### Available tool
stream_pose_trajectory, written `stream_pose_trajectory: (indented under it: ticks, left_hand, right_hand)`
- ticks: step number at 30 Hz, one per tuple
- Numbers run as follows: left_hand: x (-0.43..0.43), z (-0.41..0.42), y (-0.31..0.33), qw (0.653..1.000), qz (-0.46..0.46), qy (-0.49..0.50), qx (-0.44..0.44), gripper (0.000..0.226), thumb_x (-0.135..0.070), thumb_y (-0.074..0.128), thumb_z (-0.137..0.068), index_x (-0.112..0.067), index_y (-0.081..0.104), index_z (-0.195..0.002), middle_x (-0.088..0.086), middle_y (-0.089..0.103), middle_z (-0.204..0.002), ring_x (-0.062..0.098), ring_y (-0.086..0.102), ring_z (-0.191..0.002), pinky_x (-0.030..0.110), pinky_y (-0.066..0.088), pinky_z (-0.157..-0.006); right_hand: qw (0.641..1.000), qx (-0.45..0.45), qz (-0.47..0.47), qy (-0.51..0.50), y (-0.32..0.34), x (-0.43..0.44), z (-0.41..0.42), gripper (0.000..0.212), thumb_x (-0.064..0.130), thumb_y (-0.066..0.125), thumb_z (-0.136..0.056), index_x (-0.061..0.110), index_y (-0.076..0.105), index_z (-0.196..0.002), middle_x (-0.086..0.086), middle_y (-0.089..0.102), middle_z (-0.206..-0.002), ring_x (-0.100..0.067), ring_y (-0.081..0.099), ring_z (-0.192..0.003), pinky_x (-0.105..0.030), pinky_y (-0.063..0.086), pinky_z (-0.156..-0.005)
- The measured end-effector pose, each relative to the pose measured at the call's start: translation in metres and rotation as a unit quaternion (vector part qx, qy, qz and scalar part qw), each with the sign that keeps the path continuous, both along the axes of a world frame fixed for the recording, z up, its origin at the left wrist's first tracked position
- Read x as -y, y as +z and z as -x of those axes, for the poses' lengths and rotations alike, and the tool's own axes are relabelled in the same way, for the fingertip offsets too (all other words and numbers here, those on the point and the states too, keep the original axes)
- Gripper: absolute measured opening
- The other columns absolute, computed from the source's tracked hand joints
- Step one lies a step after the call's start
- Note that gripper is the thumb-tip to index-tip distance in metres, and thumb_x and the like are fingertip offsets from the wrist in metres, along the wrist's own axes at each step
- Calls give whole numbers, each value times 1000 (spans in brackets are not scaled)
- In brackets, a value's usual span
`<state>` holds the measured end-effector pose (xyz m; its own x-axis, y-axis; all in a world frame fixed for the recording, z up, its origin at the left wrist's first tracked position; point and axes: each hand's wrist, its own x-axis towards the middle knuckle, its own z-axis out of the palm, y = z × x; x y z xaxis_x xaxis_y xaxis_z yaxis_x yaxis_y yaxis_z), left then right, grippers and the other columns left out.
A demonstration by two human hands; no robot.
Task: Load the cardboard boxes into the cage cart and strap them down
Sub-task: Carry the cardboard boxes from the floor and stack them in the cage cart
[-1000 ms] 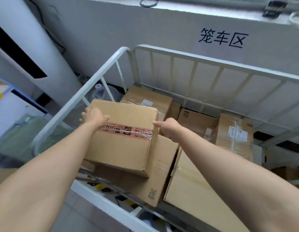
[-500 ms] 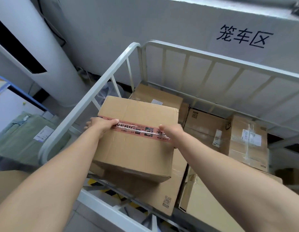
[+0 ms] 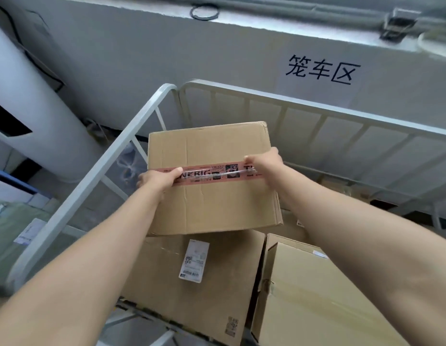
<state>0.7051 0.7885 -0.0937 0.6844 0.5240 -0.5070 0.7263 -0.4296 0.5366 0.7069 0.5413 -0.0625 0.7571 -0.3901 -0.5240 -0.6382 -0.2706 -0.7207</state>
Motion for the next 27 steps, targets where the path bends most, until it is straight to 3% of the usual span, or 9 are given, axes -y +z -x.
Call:
stream_pose_trajectory:
  ticks: [4, 10, 12, 14, 18, 20, 22, 24, 27]
  left_hand:
    - [-4, 21, -28, 995, 36, 96, -10, 110, -51, 80, -66, 4, 22, -141, 21, 35, -144, 37, 39, -130, 44, 36, -108]
    - [-30, 40, -47, 989, 42, 78, -121, 109, -48, 79, -70, -5, 7, -141, 19, 33, -144, 41, 38, -130, 54, 35, -103]
    - [-35, 41, -44, 989, 49, 49, -133, 120, -43, 81, -70, -12, -7, -146, 18, 23, -150, 41, 33, -133, 56, 34, -103]
    - [-35, 32, -37, 991, -12, -17, -132, 127, -45, 80, -70, -12, -15, -149, 16, 7, -154, 38, 21, -139, 51, 27, -110]
    - [-24, -4, -23, 963, -164, -200, -70, 110, -59, 67, -76, -12, 2, -151, 15, 2, -158, 40, 5, -143, 54, 8, -115]
    - [-21, -23, -26, 944, -183, -273, -22, 100, -60, 63, -78, -14, 11, -150, 14, 13, -156, 37, 11, -143, 52, 12, -116]
    - [-19, -41, -29, 928, -186, -322, -14, 96, -62, 59, -79, -14, 15, -149, 11, 18, -155, 34, 11, -144, 51, 13, -116]
    - [-19, -56, -31, 921, -184, -343, -33, 95, -66, 56, -79, -13, 19, -149, 10, 22, -155, 34, 12, -144, 52, 11, -115]
    - [-17, -69, -31, 920, -182, -344, -39, 92, -71, 57, -75, -14, 32, -142, 12, 35, -146, 35, 27, -138, 51, 18, -111]
  right_hand:
    - [997, -27, 58, 52, -23, -18, -17, 76, 28, 76, -76, 9, 32, -136, -13, 43, -137, -32, 45, -125, -42, 42, -101]
    - [976, -6, 110, 189, -49, -51, -36, 62, 22, 70, -69, 13, 42, -123, -11, 46, -127, -33, 48, -120, -48, 45, -97]
    - [960, -9, 175, 218, -52, -58, -35, 54, 26, 72, -75, 13, 44, -121, -10, 48, -127, -33, 47, -120, -44, 42, -98]
    - [953, -18, 235, 191, -53, -60, -29, 58, 33, 72, -79, 14, 44, -126, -9, 47, -134, -32, 43, -126, -43, 35, -103]
    - [957, -101, 260, 82, -58, -59, 3, 84, 45, 76, -73, 12, 34, -137, -10, 35, -144, -32, 31, -133, -45, 26, -108]
    - [962, -136, 236, 12, -61, -56, 22, 98, 46, 80, -69, 9, 25, -141, -12, 28, -146, -35, 29, -133, -46, 28, -108]
    - [970, -173, 152, -76, -64, -53, 35, 106, 42, 81, -69, 5, 16, -144, -16, 24, -147, -37, 32, -132, -45, 32, -107]
    - [971, -193, 43, -134, -71, -55, 41, 101, 40, 78, -75, -2, 15, -143, -20, 30, -144, -37, 42, -125, -42, 41, -102]
    - [961, -154, -92, -210, -83, -65, 43, 81, 36, 75, -78, -3, 30, -133, -13, 49, -124, -33, 56, -99, -43, 51, -89]
